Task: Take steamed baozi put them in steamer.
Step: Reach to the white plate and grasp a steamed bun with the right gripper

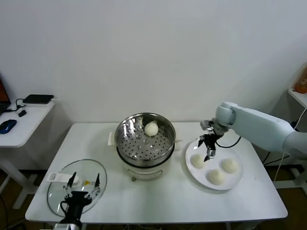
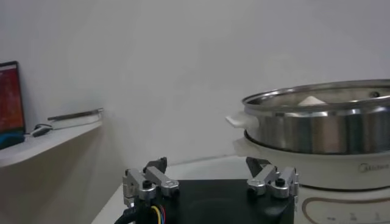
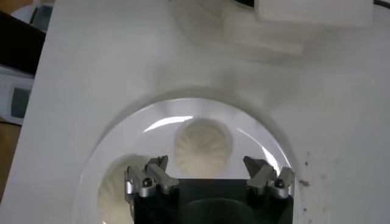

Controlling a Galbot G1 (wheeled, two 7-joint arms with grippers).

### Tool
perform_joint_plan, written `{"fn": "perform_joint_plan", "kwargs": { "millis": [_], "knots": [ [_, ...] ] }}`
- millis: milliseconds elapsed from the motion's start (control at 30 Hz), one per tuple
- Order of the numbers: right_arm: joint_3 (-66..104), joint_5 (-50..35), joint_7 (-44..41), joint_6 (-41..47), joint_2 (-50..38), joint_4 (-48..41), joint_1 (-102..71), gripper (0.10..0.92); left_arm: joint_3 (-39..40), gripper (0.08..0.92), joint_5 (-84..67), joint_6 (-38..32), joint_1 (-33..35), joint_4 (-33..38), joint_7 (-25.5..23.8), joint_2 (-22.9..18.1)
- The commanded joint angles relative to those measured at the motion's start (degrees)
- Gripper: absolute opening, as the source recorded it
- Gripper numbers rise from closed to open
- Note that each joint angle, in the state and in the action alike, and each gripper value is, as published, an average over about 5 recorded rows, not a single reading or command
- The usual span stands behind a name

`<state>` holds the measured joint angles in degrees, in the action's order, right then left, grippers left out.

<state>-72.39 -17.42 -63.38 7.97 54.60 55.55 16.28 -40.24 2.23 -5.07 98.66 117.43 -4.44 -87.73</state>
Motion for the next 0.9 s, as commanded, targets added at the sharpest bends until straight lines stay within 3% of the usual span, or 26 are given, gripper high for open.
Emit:
{"fn": "perform_joint_plan", "kwargs": {
  "millis": [33,900],
  "knots": [
    [1.0,0.9,1.1,0.1,0.5,-0.3,-2.6,0.823,-0.1,0.823,-0.1,-0.1,0.1,-0.1,0.0,0.1],
    [3.8,5.4,1.2,-1.0,1.6,-2.7,-5.2,0.823,0.3,0.823,-0.4,0.3,-0.3,0.2,0.1,-0.2]
  ]
}}
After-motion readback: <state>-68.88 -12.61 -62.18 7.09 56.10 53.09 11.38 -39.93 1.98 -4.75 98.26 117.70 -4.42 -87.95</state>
